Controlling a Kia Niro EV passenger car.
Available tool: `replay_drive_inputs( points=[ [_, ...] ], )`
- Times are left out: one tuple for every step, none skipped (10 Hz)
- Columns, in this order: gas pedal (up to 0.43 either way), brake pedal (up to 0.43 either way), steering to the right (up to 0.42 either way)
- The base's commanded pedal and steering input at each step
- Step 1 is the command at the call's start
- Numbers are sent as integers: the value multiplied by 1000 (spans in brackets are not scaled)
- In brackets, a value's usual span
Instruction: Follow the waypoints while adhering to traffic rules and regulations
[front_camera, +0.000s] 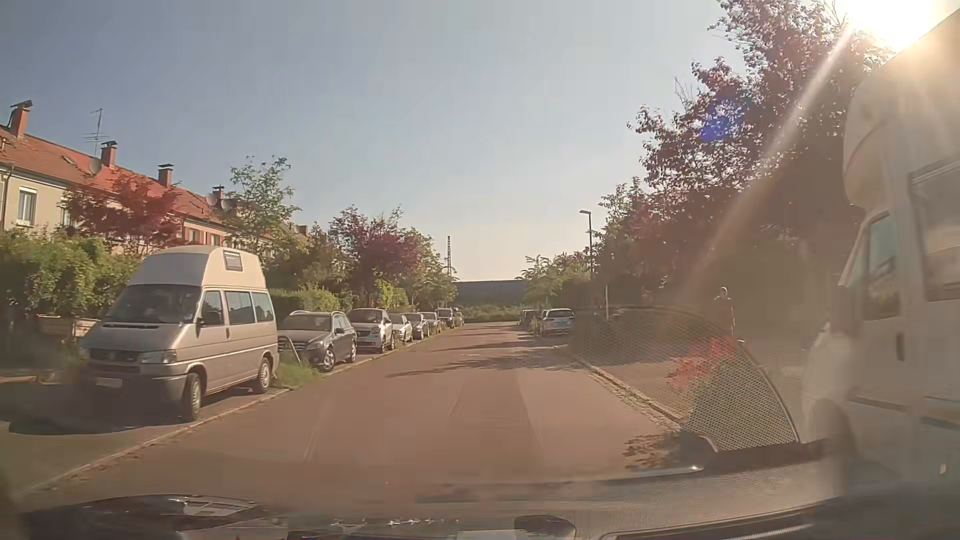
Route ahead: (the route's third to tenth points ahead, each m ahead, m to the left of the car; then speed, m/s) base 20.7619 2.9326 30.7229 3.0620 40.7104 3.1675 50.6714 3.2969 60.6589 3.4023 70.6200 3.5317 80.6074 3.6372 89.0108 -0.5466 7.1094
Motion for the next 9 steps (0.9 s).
replay_drive_inputs(
  points=[
    [79,0,22],
    [79,0,19],
    [79,0,17],
    [79,0,14],
    [79,0,9],
    [8,0,6],
    [0,0,5],
    [0,0,4],
    [0,0,4]
  ],
)
